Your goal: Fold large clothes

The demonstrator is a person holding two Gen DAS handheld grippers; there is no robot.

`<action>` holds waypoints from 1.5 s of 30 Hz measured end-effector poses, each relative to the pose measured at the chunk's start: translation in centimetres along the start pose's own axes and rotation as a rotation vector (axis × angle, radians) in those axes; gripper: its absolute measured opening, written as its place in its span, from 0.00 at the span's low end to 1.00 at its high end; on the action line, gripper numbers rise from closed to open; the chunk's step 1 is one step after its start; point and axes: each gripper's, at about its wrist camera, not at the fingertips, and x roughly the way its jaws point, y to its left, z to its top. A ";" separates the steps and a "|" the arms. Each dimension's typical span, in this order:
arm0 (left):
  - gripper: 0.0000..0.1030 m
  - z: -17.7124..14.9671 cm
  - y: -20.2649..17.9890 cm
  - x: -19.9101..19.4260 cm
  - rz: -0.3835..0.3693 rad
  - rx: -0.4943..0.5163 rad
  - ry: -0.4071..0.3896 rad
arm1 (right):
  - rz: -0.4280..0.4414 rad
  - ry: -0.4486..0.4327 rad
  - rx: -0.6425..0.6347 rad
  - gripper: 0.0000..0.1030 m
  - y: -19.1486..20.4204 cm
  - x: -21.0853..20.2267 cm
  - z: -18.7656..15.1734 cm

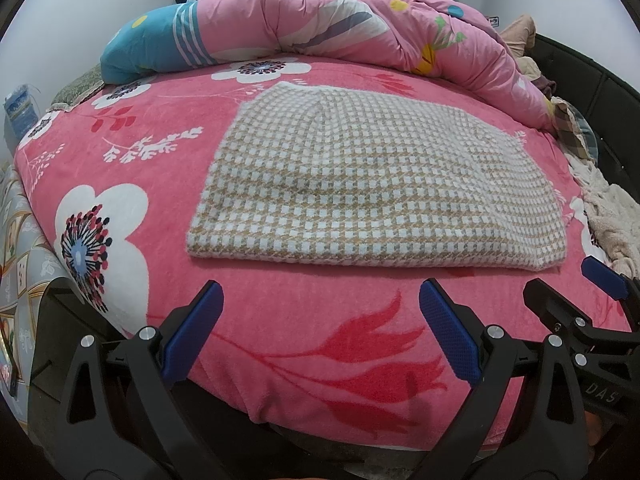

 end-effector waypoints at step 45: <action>0.92 0.1 -0.6 0.0 -0.006 0.008 0.001 | 0.006 0.006 0.013 0.94 0.2 -0.1 -0.1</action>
